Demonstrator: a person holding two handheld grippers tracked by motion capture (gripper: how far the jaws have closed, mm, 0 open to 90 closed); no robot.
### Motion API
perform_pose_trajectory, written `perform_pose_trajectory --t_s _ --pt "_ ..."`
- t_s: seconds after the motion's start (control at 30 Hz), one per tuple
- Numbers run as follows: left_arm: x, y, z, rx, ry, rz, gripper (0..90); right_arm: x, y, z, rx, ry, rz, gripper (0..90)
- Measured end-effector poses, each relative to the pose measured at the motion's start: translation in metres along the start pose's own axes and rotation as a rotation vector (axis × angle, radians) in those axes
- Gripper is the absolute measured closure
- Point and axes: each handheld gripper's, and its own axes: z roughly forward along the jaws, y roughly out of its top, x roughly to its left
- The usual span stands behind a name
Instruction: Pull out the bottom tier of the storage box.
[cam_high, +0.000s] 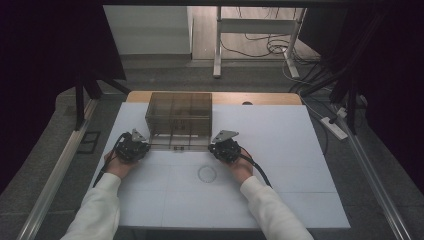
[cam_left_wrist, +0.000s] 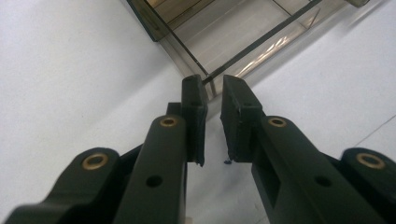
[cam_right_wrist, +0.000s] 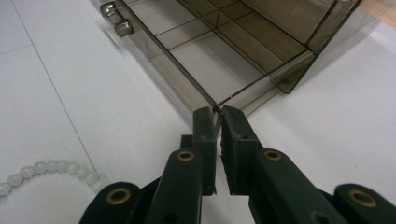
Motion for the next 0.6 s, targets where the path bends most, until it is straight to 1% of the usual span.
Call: perform_pose_trajectory --t_s 0.33,0.6 --pt "-0.0025 -0.0024 -0.0025 0.002 0.001 0.008 78.8 0.0019 -0.0009 -0.0018 0.000 0.006 -0.002 84.1" --pt "-0.0040 -0.0050 -0.0051 0.002 -0.006 0.010 79.1 0.0042 -0.0019 -0.0038 0.004 0.014 -0.004 84.1"
